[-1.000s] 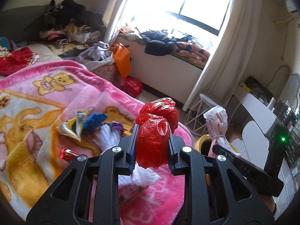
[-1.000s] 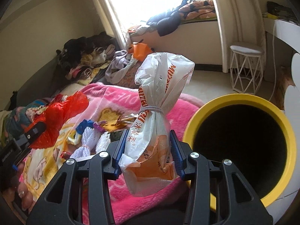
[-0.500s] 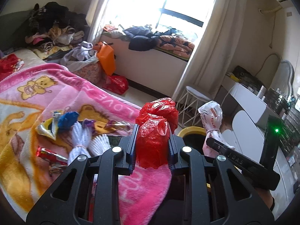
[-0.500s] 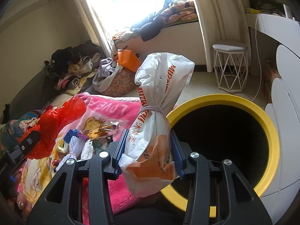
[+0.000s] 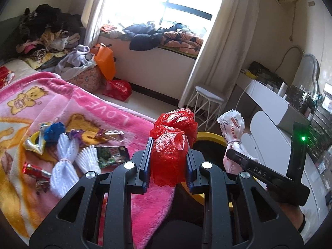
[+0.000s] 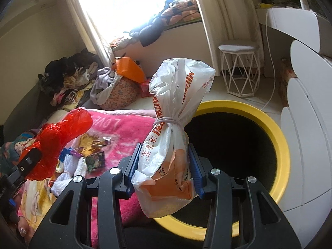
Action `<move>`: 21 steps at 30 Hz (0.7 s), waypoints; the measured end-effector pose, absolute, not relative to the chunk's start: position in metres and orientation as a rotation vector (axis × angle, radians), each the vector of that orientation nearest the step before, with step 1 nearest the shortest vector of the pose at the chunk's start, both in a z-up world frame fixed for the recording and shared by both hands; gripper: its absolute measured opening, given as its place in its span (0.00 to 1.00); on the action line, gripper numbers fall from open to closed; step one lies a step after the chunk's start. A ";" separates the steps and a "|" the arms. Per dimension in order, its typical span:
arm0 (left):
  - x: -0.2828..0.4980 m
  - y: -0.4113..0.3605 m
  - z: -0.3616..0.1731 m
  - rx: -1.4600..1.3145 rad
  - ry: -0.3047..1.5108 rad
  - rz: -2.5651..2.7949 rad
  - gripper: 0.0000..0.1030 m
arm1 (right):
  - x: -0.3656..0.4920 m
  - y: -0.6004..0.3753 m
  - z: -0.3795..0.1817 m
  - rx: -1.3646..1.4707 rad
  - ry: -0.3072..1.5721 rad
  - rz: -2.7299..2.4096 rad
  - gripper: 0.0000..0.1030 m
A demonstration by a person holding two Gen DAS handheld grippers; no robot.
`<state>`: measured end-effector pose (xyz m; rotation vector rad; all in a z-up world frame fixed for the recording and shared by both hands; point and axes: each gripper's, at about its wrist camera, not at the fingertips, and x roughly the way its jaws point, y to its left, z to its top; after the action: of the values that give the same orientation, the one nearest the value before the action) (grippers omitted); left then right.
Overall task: Collect trash
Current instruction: 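Carry both held bags over the yellow-rimmed trash bin, then open the right tool and the left tool to drop both bags into the bin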
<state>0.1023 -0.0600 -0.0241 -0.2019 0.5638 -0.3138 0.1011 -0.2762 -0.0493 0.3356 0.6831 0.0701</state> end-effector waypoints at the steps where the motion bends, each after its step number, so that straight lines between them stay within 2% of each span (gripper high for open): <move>1: 0.102 -0.062 -0.025 -0.199 0.566 -0.319 0.20 | 0.101 -0.278 -0.050 0.337 0.686 0.062 0.40; 21: 0.142 -0.149 -0.057 -0.073 0.667 -0.426 0.20 | 0.099 -0.322 -0.073 0.349 0.778 -0.016 0.40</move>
<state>0.1423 -0.1492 -0.0566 -0.0733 0.6675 -0.4265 0.0988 -0.3219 -0.0728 0.3491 0.7784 -0.0155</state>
